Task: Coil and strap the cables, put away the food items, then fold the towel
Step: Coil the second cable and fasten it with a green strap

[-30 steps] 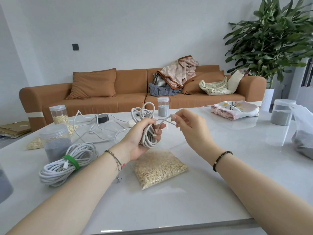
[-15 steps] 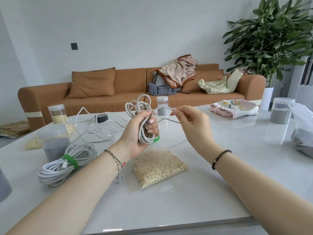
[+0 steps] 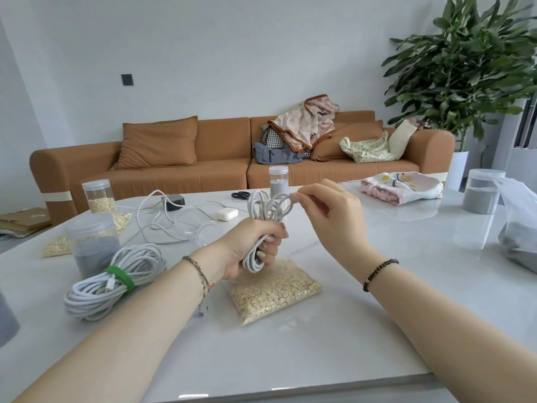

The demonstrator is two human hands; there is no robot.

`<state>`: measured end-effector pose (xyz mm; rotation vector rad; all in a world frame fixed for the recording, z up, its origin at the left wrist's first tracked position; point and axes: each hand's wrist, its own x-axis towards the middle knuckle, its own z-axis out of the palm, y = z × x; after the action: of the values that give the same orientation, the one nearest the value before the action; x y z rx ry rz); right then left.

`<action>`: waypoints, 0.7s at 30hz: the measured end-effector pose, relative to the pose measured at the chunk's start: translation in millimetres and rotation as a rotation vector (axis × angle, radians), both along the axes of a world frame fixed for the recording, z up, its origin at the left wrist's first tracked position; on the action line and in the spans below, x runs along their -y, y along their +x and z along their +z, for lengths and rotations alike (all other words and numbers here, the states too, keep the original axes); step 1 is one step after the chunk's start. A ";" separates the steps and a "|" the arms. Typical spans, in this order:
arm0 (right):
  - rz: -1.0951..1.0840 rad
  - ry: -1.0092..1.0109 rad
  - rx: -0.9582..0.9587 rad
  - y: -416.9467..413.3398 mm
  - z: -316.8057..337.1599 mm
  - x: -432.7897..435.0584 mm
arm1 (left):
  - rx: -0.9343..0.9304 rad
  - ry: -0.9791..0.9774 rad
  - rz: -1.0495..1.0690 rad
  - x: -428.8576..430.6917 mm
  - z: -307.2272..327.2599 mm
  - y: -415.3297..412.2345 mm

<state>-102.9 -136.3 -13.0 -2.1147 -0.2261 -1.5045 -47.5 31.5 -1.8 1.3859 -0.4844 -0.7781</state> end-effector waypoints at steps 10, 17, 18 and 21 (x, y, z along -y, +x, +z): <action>0.054 0.010 -0.001 -1.4 3.8 0.4 | -0.060 0.175 -0.251 -9.3 1.6 -1.2; 0.045 0.090 0.016 -2.9 6.8 -0.3 | -0.183 0.053 -0.435 -18.8 7.4 1.8; 0.050 0.086 0.005 -3.5 7.3 -0.5 | -0.203 0.012 -0.472 -20.0 8.6 2.7; 0.098 0.131 -0.077 -6.5 7.6 -1.0 | -0.310 -0.149 -0.660 -22.4 9.9 8.5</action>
<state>-109.4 -135.2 -5.4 -2.0235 -0.1947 -1.3428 -39.0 53.8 8.0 0.9362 -0.7489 -1.4346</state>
